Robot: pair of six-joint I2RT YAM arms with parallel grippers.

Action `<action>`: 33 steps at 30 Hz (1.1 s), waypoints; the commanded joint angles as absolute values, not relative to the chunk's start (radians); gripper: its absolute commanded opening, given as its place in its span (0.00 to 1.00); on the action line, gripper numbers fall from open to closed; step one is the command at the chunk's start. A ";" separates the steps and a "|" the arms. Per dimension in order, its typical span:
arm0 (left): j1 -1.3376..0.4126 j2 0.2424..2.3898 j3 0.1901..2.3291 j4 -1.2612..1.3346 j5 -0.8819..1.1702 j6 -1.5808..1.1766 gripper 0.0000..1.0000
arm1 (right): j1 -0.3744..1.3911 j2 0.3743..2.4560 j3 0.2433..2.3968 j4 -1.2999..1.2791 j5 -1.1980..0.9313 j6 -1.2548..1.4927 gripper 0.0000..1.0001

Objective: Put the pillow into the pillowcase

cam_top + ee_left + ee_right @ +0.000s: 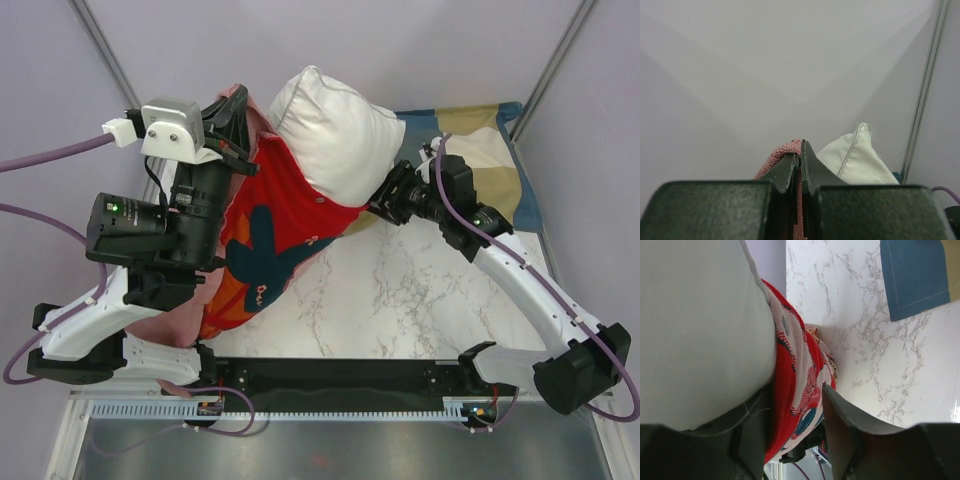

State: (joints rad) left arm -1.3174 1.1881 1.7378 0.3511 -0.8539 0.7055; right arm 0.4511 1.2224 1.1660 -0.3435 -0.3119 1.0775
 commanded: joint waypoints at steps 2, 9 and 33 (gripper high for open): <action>-1.318 1.161 1.789 0.472 -0.718 0.684 0.04 | 0.456 1.267 1.200 -0.264 -0.376 1.106 0.49; -1.316 1.164 1.789 0.472 -0.718 0.690 0.04 | 0.462 1.253 1.201 -0.241 -0.327 1.097 0.00; -1.316 0.926 1.594 0.293 -0.802 0.330 0.03 | 0.433 1.272 2.267 -0.227 -0.006 0.683 0.00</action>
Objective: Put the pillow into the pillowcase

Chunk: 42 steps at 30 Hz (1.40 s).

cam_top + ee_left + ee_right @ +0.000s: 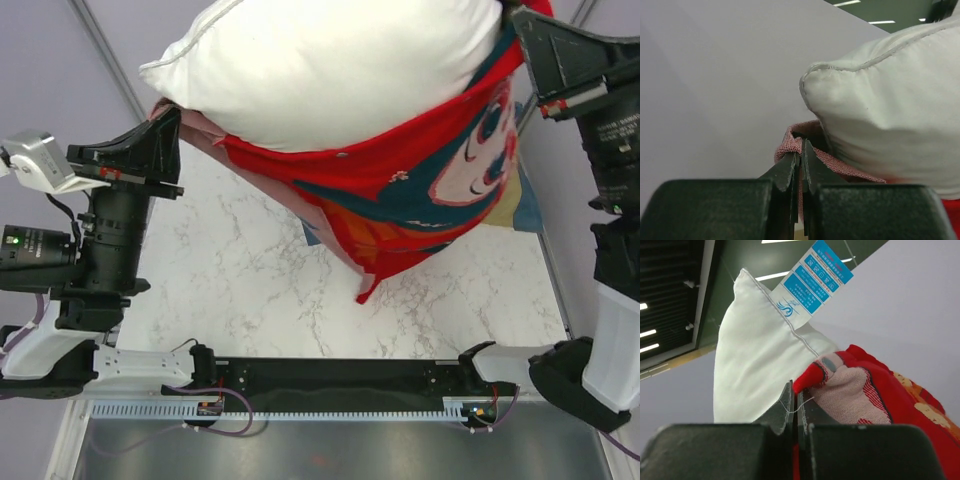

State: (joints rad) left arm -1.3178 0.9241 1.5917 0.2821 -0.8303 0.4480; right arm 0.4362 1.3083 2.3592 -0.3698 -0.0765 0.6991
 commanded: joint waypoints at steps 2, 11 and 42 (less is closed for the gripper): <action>-1.316 0.975 1.740 0.203 -0.773 0.315 0.02 | 0.433 1.212 2.131 -0.233 0.020 0.692 0.00; -1.318 1.103 2.300 -0.025 -0.679 0.244 0.02 | 0.433 1.092 1.867 -0.175 0.081 0.664 0.00; -1.316 0.766 1.522 0.196 -0.768 0.078 0.03 | 0.434 1.205 2.314 0.002 0.149 0.446 0.00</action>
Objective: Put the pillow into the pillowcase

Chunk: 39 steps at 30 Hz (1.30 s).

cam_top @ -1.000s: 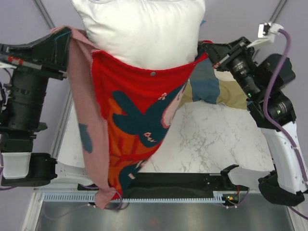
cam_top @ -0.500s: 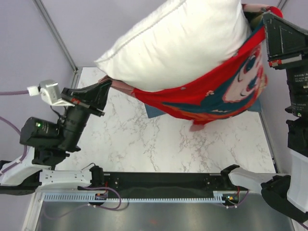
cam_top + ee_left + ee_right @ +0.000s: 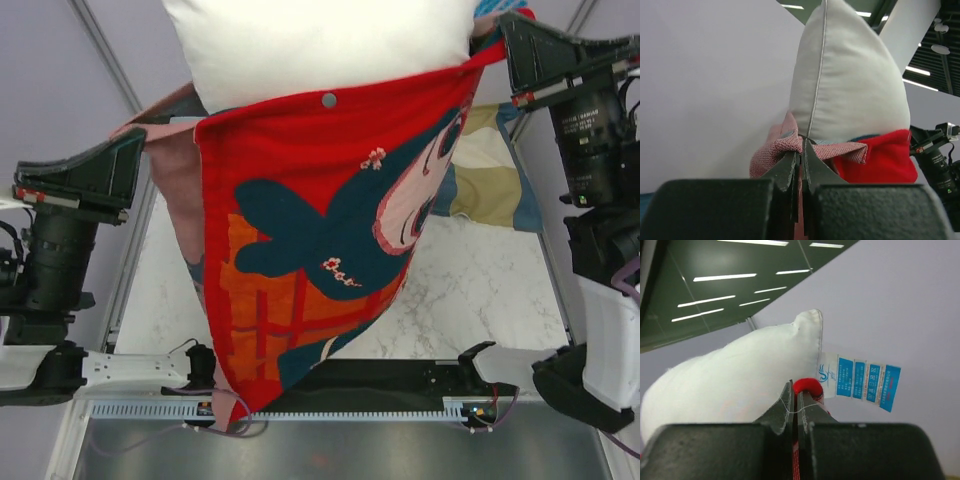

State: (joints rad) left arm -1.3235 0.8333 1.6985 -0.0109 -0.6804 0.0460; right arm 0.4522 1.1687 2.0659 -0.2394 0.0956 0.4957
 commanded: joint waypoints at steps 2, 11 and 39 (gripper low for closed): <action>-1.318 0.730 1.430 0.222 -0.785 0.072 0.03 | 0.434 1.267 2.477 -0.054 0.124 0.462 0.00; -1.318 0.667 1.344 0.276 -0.786 0.132 0.02 | 0.434 0.841 1.579 0.135 0.230 0.486 0.00; -1.318 1.168 2.376 -0.122 -0.511 0.238 0.02 | 0.434 1.390 2.600 -0.298 0.176 0.535 0.00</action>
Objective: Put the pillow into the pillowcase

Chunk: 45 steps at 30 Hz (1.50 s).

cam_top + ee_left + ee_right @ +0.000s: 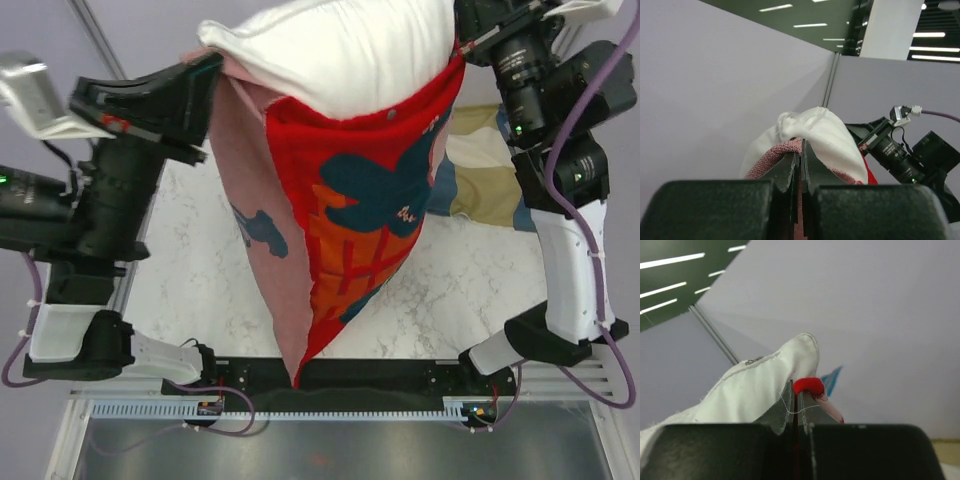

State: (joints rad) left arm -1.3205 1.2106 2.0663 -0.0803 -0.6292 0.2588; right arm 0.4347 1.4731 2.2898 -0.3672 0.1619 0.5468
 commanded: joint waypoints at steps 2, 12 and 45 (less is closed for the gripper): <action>-1.318 1.056 2.181 -0.044 -0.554 0.238 0.02 | 0.434 1.262 2.221 -0.179 0.184 0.540 0.00; -1.316 0.919 1.756 0.155 -0.585 0.247 0.02 | 0.436 1.133 1.980 -0.199 0.193 0.558 0.00; -1.466 1.816 2.411 0.123 -0.298 0.157 0.03 | -0.624 1.844 2.768 0.257 -0.704 2.033 0.00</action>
State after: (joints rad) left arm -1.4254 1.8423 2.2932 0.0185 -0.3325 0.2020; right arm -0.6205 1.8568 2.5511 -0.0525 -0.7666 1.7061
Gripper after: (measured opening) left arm 0.027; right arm 0.020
